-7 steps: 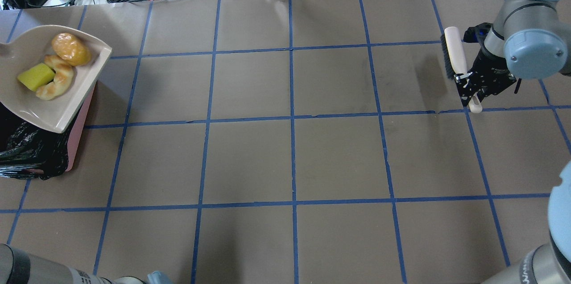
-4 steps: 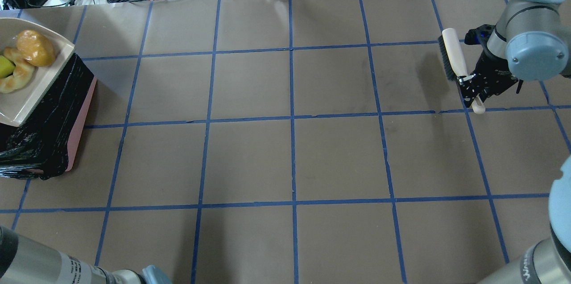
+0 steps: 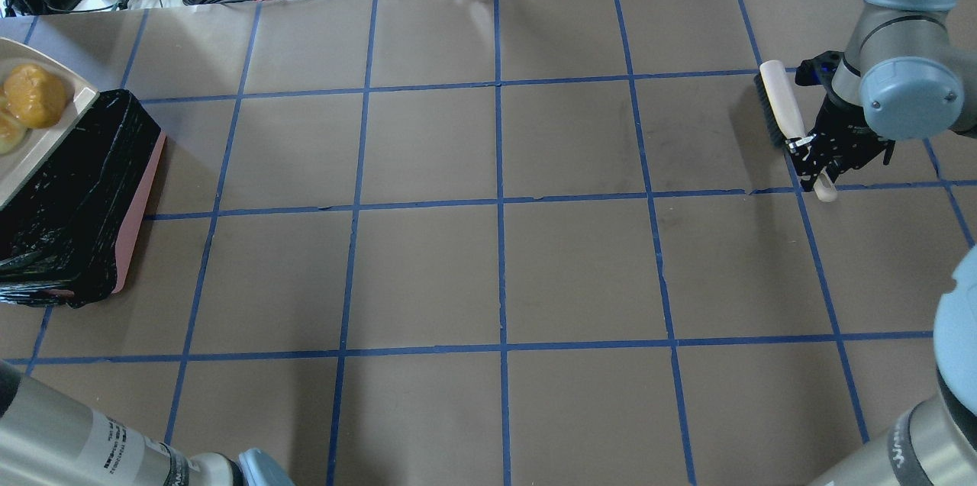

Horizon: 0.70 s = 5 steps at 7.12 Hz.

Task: Sweep and dump trash into bin
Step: 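Tilt the dustpan with the left gripper to dump the trash into the bin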

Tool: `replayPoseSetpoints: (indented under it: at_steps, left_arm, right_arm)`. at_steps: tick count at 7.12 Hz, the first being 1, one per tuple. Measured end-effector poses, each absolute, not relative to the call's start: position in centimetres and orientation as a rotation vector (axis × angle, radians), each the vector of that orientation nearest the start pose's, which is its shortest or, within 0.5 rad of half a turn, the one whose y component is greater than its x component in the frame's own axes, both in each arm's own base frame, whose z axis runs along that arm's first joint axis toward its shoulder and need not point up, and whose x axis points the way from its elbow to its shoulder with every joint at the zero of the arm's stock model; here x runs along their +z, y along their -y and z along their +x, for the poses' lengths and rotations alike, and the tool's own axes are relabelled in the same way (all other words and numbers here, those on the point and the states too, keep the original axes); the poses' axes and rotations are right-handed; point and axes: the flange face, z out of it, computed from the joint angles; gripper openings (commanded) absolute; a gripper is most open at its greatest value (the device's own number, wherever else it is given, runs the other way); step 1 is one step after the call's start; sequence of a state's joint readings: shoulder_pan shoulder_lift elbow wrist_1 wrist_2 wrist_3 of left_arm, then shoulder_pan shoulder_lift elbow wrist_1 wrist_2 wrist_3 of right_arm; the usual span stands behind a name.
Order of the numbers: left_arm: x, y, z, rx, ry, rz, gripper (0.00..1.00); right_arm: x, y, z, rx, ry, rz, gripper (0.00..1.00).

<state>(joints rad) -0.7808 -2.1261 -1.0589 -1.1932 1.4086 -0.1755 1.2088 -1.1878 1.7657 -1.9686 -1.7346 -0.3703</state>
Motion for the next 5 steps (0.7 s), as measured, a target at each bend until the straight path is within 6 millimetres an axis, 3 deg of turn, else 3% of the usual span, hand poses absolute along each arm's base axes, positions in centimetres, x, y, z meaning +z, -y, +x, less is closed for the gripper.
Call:
replayPoseSetpoints:
  at_steps: [1,3,4,5]
  left_arm:
    - [43.9,63.5,42.6,-0.654,-2.833,-1.373,0.0]
    - [43.5,63.9,41.7,-0.791,-2.964,-1.212,0.0]
    - [43.7,63.9,41.3,-0.862,-2.996,-1.106,0.0]
    - [43.9,63.7,41.4,-0.929,-3.005,-0.999,0.0]
  right_arm:
    - [22.7,57.3,-9.2,0.366,-3.208,-0.042,0.24]
    - [22.7,57.4,-9.2,0.355,-3.205,-0.045,0.83]
    - [22.8,57.5,-9.2,0.349,-3.206,-0.041,0.96]
    - [23.1,57.6,-9.2,0.341,-3.208,-0.034,1.0]
